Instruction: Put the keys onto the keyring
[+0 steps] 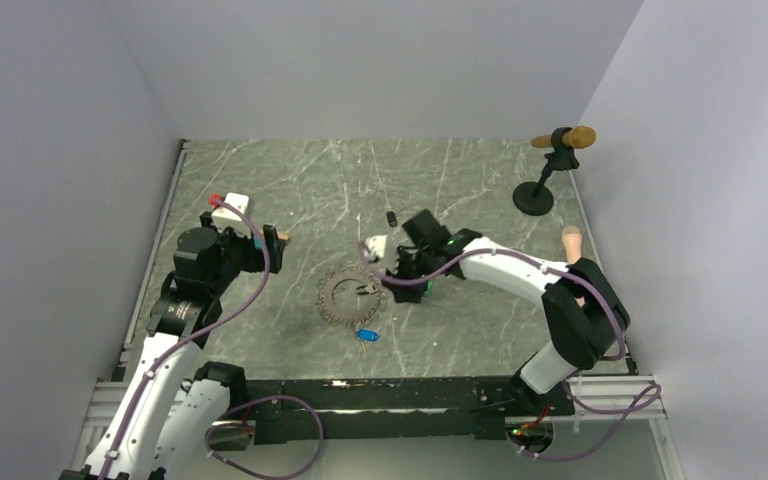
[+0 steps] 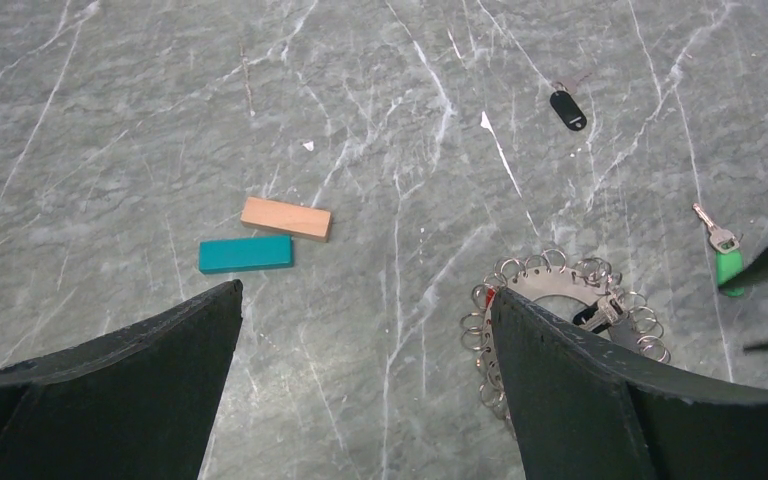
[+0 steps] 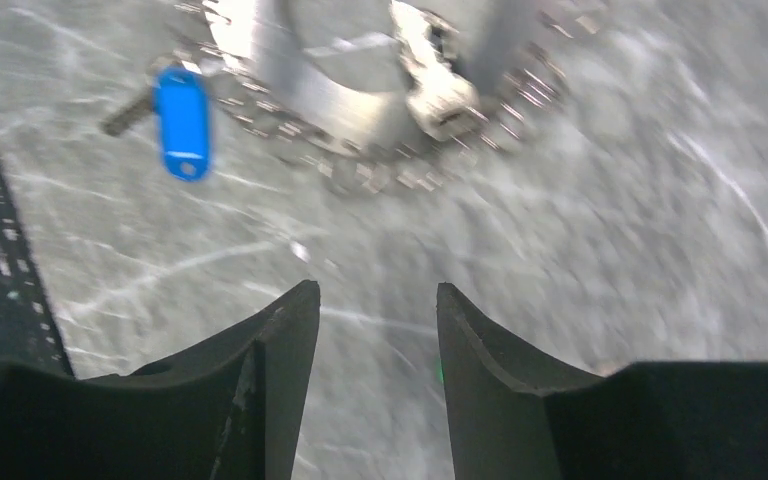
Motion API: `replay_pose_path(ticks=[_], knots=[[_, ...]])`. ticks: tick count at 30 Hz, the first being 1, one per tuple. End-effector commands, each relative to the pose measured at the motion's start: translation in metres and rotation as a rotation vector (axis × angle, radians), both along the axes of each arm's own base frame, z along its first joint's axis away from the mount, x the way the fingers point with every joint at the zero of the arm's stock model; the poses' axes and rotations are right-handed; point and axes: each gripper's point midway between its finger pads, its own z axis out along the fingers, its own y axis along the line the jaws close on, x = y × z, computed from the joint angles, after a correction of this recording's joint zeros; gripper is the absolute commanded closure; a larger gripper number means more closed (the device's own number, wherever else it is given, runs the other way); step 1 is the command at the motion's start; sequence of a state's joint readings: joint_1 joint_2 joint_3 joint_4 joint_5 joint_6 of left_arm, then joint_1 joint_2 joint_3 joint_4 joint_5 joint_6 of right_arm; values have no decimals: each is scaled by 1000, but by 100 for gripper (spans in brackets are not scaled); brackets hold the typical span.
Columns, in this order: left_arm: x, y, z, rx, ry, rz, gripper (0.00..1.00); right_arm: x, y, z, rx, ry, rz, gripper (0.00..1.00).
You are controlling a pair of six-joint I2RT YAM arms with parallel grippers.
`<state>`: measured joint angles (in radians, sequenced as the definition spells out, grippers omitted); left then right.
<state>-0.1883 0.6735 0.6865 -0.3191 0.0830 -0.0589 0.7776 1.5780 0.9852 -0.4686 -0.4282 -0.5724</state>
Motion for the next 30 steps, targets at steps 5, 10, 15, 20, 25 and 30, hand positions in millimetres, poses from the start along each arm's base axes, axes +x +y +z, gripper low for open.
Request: replay_pose_path(ticks=[5,10,15,20,25,30], knots=[[2,-1,11,-1,-47,-17,1,57,-64,27,62,28,-233,48],[2,-3,11,-5,-46,-25,1,57,-95,9,49,61,-128,48],[3,-4,11,-9,-43,-32,1,38,-104,-4,89,-25,127,46],[2,-4,13,-16,-47,-36,1,37,-104,-10,99,-133,309,40],[0,-3,14,-19,-59,-31,1,51,-99,-20,85,-61,326,48],[0,-4,15,-20,-59,-40,1,60,-99,-22,72,-92,313,49]])
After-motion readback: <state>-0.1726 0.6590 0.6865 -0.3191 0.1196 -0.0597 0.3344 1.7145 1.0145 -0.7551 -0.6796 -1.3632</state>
